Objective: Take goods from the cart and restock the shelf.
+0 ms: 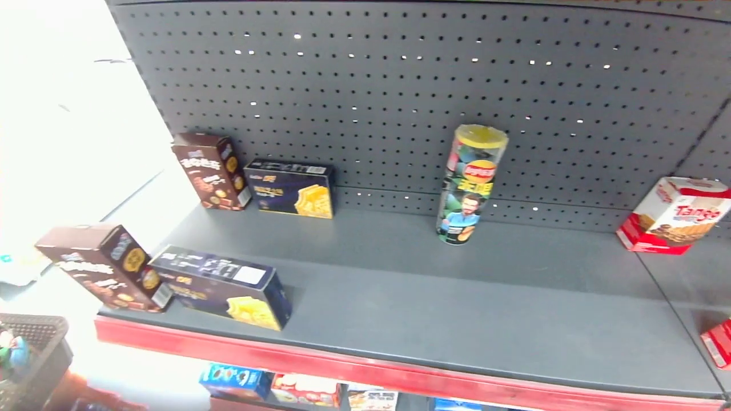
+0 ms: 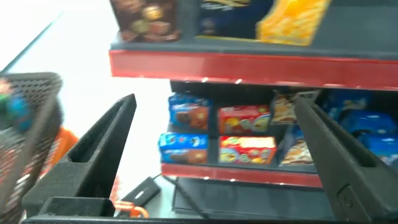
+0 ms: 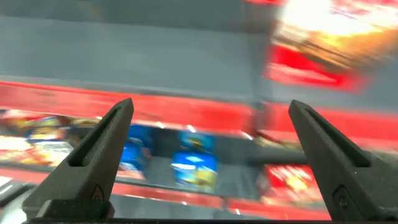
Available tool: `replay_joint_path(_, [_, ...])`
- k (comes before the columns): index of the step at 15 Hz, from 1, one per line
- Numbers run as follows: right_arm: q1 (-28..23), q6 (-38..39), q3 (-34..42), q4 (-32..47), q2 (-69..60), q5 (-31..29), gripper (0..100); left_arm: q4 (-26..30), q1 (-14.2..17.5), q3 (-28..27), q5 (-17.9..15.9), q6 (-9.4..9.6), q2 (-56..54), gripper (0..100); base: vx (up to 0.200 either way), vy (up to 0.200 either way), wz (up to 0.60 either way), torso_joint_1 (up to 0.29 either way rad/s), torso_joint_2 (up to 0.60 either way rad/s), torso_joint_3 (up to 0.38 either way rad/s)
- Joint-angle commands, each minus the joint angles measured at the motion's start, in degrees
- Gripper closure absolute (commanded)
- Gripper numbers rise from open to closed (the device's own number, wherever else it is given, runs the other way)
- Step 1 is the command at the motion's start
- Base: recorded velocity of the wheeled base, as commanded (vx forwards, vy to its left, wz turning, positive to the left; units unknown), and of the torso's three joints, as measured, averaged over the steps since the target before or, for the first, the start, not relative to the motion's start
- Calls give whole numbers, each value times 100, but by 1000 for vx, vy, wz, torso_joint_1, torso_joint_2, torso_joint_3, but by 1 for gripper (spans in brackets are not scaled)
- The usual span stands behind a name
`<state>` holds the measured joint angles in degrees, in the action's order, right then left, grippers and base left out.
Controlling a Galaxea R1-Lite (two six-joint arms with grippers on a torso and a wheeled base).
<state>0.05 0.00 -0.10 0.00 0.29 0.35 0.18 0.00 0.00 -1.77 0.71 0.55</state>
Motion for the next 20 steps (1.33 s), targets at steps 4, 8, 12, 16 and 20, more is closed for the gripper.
replay_joint_path(4, [4, 0, 1, 0, 6, 0, 0, -1, 0, 0, 1, 0, 7, 0, 0, 0, 600, 1, 1, 4])
replay_joint_path(8, [4, -18, 1, 0, 6, -9, 0, -1, 0, 0, 1, 0, 7, 0, 0, 0, 300, 2, 0, 1])
replay_joint_path(12, [4, 0, 1, -9, 6, -9, 0, -1, 0, 0, -25, 17, 7, 0, 0, 0, 0, 0, 0, 0])
replay_joint_path(16, [4, -18, 1, 0, 6, -9, 0, -1, 0, 0, -25, 8, 7, 0, 0, 0, 0, 0, 0, 0])
replay_joint_path(20, [4, -9, 1, 0, 6, -9, 0, -1, 0, -53, 45, 44, 7, 0, 0, 0, 0, 0, 0, 0])
